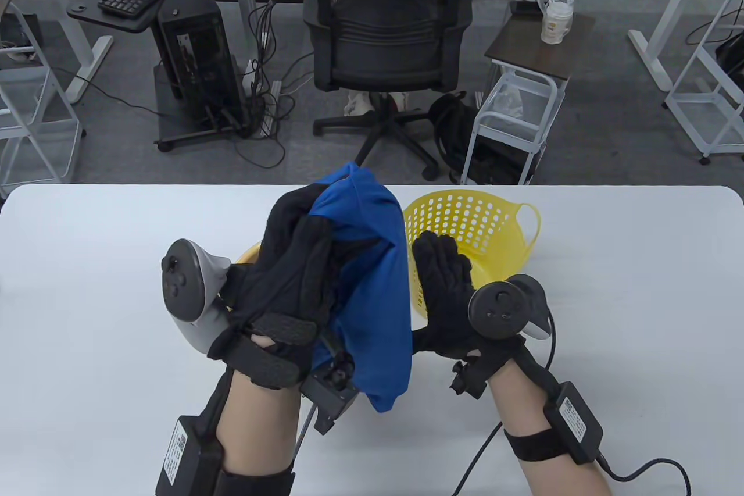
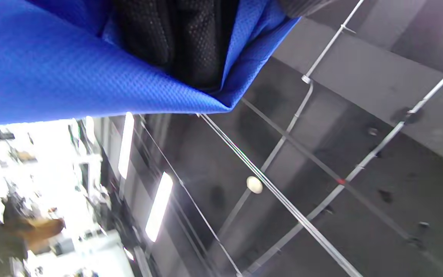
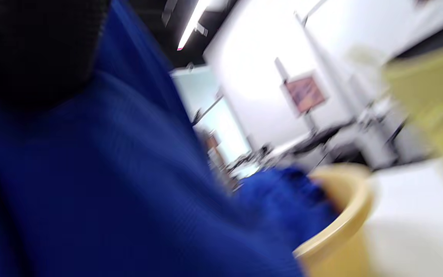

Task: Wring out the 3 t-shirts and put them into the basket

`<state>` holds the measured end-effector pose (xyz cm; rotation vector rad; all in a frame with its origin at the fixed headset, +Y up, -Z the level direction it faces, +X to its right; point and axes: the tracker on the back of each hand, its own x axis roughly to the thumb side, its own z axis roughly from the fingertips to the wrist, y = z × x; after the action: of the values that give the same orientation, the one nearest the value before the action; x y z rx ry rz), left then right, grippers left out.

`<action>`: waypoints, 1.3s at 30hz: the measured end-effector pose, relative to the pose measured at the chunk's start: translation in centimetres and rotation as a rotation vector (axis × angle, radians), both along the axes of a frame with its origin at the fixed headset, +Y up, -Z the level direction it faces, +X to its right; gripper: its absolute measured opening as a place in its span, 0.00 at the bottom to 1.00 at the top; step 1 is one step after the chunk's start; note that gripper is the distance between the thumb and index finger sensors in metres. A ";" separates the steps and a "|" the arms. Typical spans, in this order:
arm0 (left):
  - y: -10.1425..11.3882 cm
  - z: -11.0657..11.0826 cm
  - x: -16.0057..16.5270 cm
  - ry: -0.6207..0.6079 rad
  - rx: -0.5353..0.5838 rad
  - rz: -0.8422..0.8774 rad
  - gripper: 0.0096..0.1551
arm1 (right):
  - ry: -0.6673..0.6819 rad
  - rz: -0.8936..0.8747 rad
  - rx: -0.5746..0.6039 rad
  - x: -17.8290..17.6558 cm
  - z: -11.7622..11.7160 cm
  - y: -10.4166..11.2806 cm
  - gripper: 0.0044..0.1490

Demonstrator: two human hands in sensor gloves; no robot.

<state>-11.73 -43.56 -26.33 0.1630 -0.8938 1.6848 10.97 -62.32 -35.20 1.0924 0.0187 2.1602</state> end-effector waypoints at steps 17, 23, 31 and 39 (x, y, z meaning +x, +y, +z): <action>-3.8 1.7 -14.5 0.457 -0.116 0.043 0.23 | -0.387 -0.642 -0.407 6.9 -0.7 2.2 0.26; -12.7 -0.4 -14.7 0.835 -0.401 -0.404 0.37 | -0.348 -0.879 -0.610 10.7 -0.3 2.9 0.29; -18.8 -3.5 1.9 0.378 -0.286 -1.131 0.76 | -0.013 -1.197 -0.769 7.7 1.2 3.9 0.29; -21.0 -7.3 6.9 0.405 -0.470 -0.933 0.36 | 0.119 -1.217 -0.683 5.7 4.5 6.0 0.29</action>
<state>-4.82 -64.57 -33.60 -0.2078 -0.1720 0.8837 16.66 -56.30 -30.67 0.5477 0.1066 0.8688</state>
